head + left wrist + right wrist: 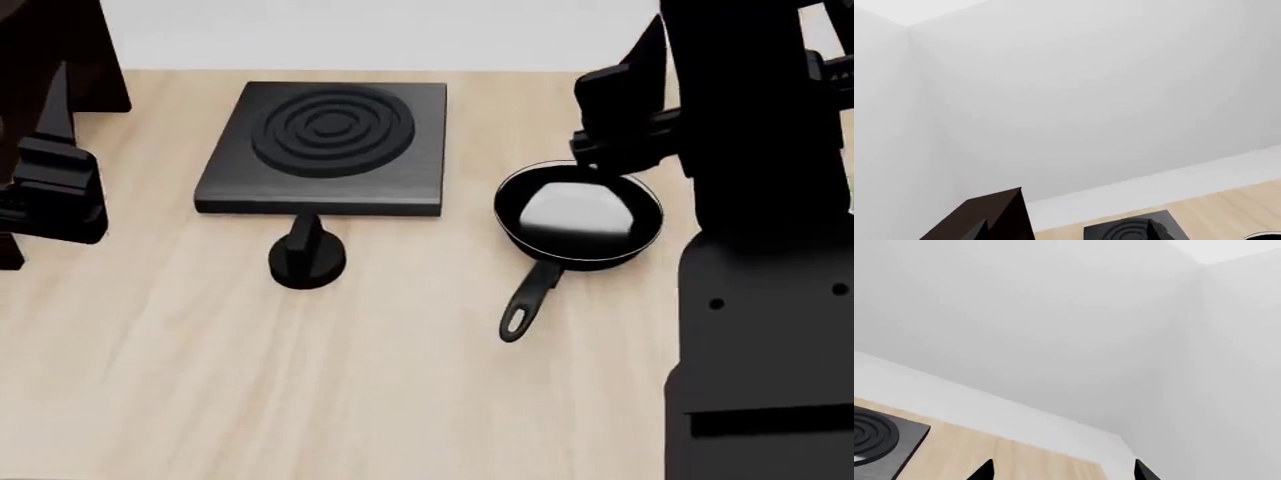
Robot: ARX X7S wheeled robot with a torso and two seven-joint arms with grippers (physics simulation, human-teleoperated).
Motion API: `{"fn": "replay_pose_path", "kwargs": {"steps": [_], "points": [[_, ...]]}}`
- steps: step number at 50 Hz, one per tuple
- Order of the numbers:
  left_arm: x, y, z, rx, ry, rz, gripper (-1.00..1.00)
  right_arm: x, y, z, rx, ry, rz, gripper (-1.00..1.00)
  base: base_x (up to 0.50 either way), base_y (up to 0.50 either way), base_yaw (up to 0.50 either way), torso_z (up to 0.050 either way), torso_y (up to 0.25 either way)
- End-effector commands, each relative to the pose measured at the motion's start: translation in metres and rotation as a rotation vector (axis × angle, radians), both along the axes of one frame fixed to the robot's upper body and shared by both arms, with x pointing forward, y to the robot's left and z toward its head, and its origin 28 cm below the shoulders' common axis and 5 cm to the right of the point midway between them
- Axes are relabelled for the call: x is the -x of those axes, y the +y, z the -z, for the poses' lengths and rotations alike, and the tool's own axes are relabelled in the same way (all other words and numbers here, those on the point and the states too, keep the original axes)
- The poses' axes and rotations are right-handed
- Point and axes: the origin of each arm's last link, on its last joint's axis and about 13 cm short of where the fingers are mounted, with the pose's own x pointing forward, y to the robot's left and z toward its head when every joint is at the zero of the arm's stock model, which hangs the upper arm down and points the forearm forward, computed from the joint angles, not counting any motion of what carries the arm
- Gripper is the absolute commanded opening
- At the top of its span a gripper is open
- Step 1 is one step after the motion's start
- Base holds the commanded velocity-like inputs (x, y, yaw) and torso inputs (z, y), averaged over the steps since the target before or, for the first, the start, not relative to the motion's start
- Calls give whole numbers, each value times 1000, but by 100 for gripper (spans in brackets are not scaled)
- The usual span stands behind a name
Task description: Put the frying pan under the cabinet shelf.
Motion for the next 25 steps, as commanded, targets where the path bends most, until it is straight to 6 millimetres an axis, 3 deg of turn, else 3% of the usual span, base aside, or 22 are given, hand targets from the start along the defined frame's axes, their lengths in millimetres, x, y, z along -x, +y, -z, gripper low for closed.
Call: {"fn": "replay_pose_path", "kwargs": {"steps": [1,25], "points": [[2,2,-2,-4,-3,-15,100,0,5,-5,30,1,-17,100,8,500,0,0,0],[3,2,0,-10,-2,-23,100,2,7,-6,40,3,-29,100,20,500,0,0,0]]}}
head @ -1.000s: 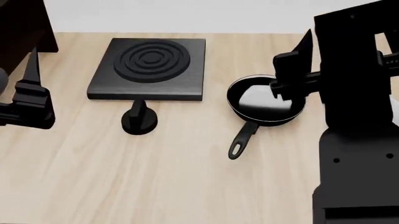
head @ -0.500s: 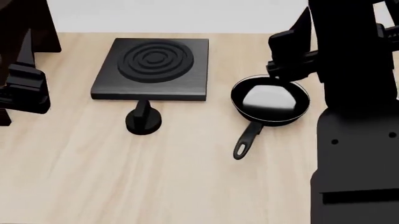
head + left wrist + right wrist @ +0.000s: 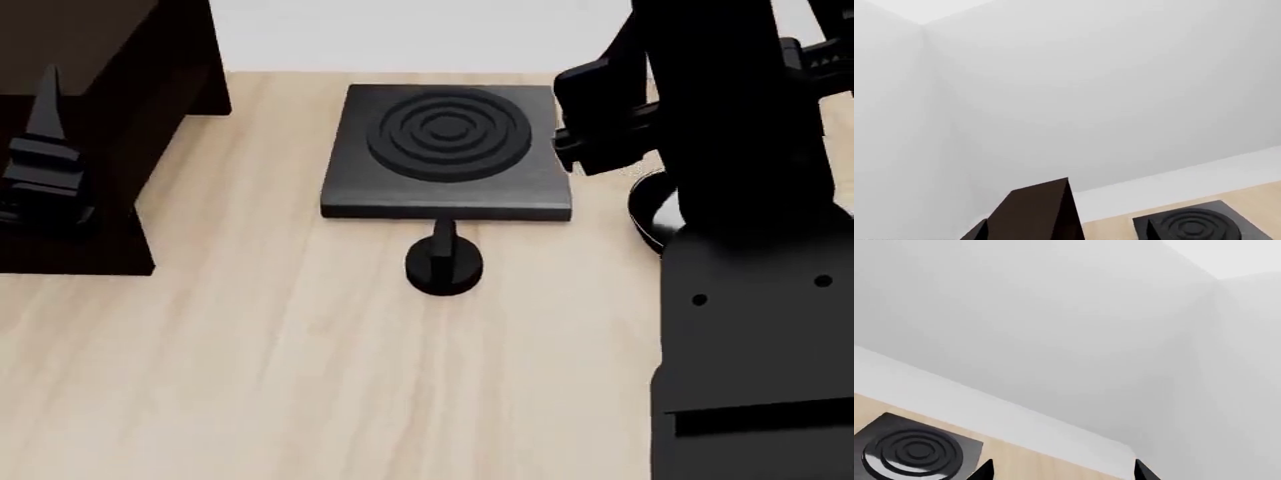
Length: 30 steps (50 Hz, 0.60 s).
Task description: Put the frying pan under the cabinet shelf.
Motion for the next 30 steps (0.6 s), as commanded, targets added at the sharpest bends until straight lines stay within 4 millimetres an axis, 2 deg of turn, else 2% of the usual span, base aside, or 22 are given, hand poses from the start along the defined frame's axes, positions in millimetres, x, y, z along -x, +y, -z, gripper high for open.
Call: {"fn": "replay_pose_path", "kwargs": {"steps": [1,16,24,30], "points": [[1,0,1,-2,1,-4,100,0,1,-1,6,3,-5,100,27,500,0,0,0],[1,1,1,-1,0,-8,100,-5,0,6,-4,20,-1,100,41,485,0,0,0],[2,1,1,-3,-1,-5,100,-4,4,3,45,-19,-21,100,20,-3,0,0,0],[4,3,0,2,-5,-9,100,-5,8,-1,43,-10,-14,100,498,-24,0,0,0]]}}
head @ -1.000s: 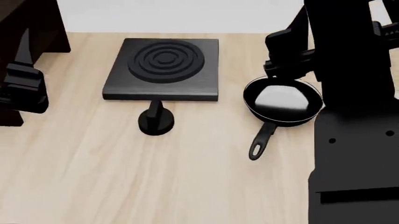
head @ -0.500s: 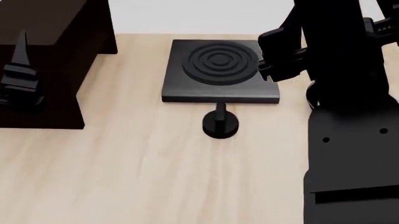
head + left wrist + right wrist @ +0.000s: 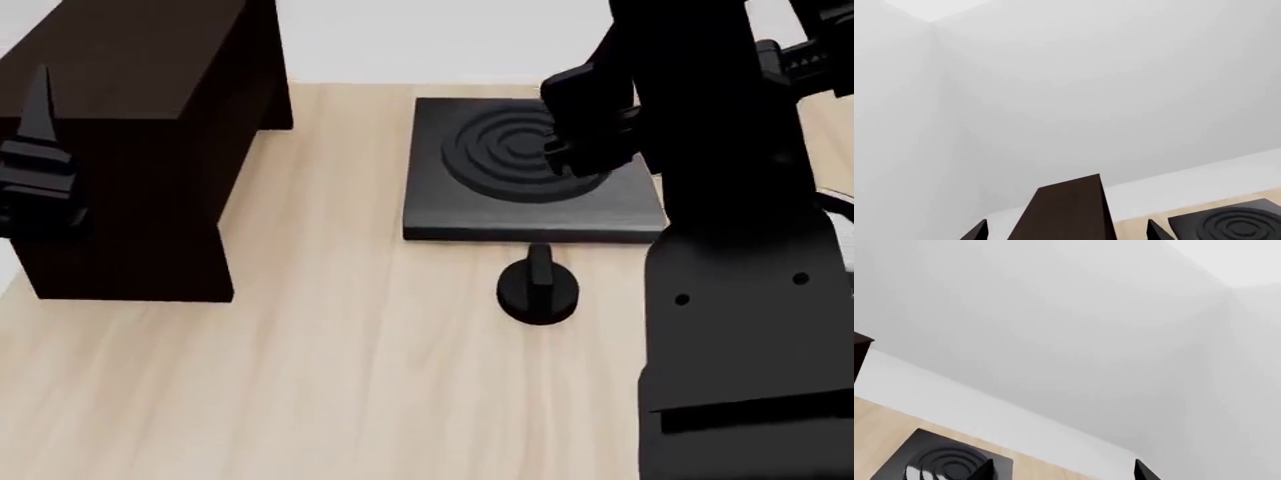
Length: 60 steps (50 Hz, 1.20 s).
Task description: Put the frying pan under the cabinet shelf.
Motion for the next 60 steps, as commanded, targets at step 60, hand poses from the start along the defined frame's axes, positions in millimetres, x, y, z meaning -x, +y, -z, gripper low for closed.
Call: {"fn": "replay_pose_path", "kwargs": {"steps": [60], "points": [[6,-2,-9,-13,-25,0,100,9,4,-12,26,-19,-20,100,500,-16,0,0,1]]}}
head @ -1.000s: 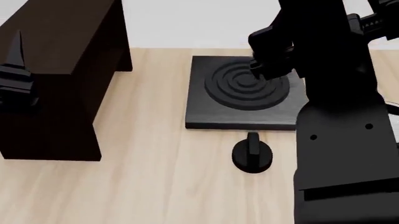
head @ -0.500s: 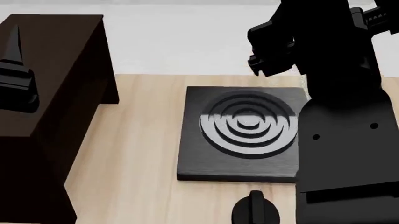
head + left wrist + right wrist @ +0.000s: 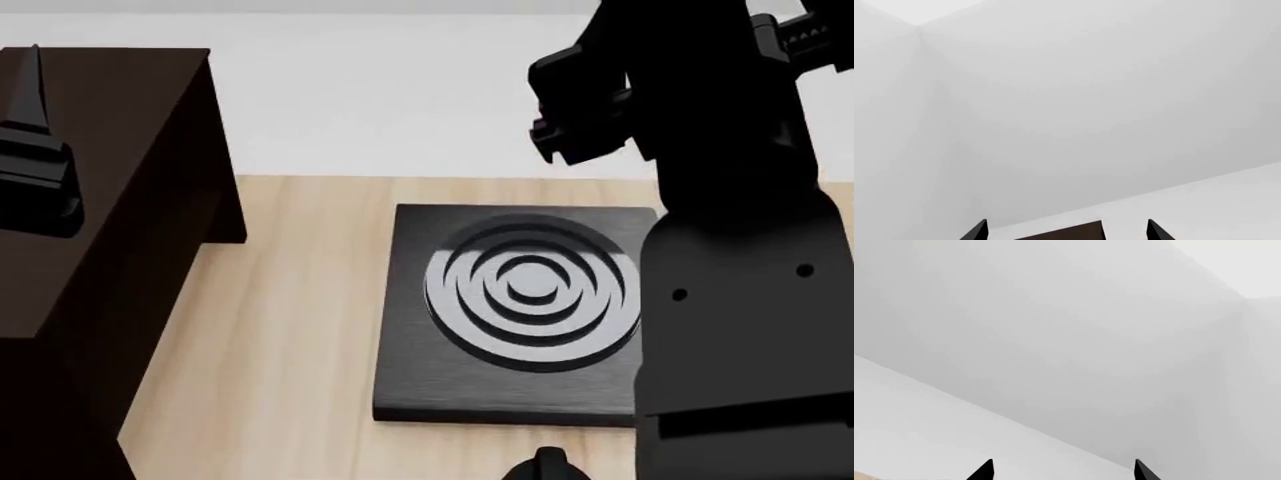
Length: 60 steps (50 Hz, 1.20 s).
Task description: Put the frying pan under the cabinet shelf.
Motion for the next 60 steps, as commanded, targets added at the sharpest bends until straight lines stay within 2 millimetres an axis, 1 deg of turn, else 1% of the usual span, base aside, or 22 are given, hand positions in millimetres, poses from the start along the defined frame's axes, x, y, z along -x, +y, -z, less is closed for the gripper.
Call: {"fn": "replay_pose_path", "kwargs": {"steps": [1,8,16,27,31,38,45,47,49,50,51,52,53,57,60], "points": [[0,0,1,0,1,-2,100,1,-1,1,-1,4,2,100,500,0,0,0,0],[-1,0,1,-6,8,0,100,4,-4,2,-26,18,23,100,481,0,0,0,0],[-2,0,1,-4,16,3,100,13,-11,5,-49,11,29,100,28,0,0,0,0],[-3,0,-1,0,3,7,100,36,-24,5,-78,-7,74,100,0,0,0,0,0],[-3,-1,-1,-28,-11,-2,100,43,-29,7,-83,-5,98,100,0,0,0,0,0],[-3,-1,-5,-27,-53,-4,100,65,-37,7,-88,-36,135,100,0,0,0,23,-107],[2,-1,-10,-24,-81,-1,100,80,-51,14,-117,-59,181,100,0,0,0,33,-149],[5,-1,-12,-22,-94,-1,100,88,-56,16,-130,-57,176,100,0,0,0,33,-150],[8,-1,-14,-20,-103,1,100,94,-54,15,-125,-31,128,100,0,0,0,33,-149],[9,-1,-15,-21,-106,1,100,101,-57,14,-137,-47,156,100,0,0,0,34,-150],[10,-1,-16,-22,-109,1,100,109,-60,14,-154,-89,231,100,0,0,0,34,-152],[11,-1,-16,-22,-112,1,100,115,-62,13,-164,-105,249,100,0,0,0,33,-148],[12,-1,-17,-23,-115,2,100,117,-62,13,-165,-108,253,100,0,0,0,33,-150],[17,-1,-19,-26,-131,2,100,133,-68,15,-178,-113,282,100,0,0,0,34,-150],[18,-1,-19,-27,-137,6,100,145,-73,21,-193,-113,313,100,0,0,0,33,-150]]}}
